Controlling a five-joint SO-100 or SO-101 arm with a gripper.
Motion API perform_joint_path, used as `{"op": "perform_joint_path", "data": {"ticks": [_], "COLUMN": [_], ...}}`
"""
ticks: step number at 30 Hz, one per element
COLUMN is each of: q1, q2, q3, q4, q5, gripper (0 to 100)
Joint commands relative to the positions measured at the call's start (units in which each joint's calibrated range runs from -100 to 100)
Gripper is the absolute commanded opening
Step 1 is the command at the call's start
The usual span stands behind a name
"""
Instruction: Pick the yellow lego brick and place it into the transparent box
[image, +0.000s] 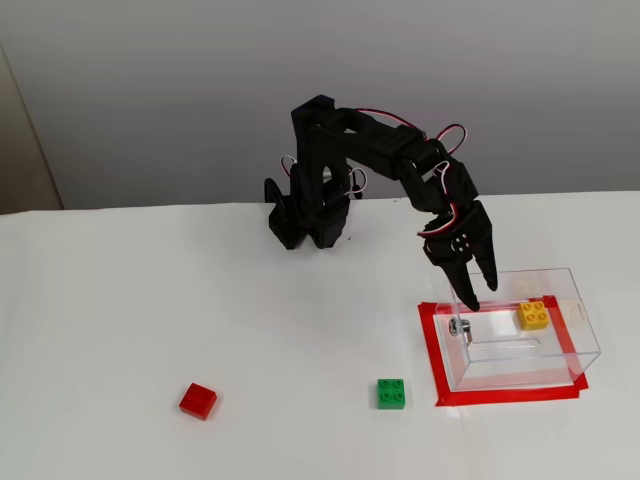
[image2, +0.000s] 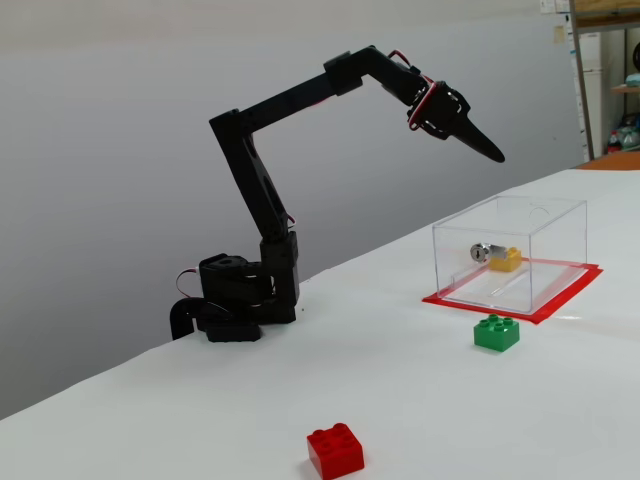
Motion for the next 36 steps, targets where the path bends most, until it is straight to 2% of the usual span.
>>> {"op": "perform_joint_path", "data": {"ticks": [1,9,21,32,36], "q1": [4.7,17.5,35.3,41.3,41.9], "q2": [-4.4,-11.4,-30.6,-51.1,-58.3], "q3": [-0.2,6.1,33.6,57.8,67.5], "q4": [0.3,0.3,-0.7,-0.8,-4.9], "q5": [0.1,0.2,0.2,0.2,0.2], "gripper": [1,1,1,1,1]}}
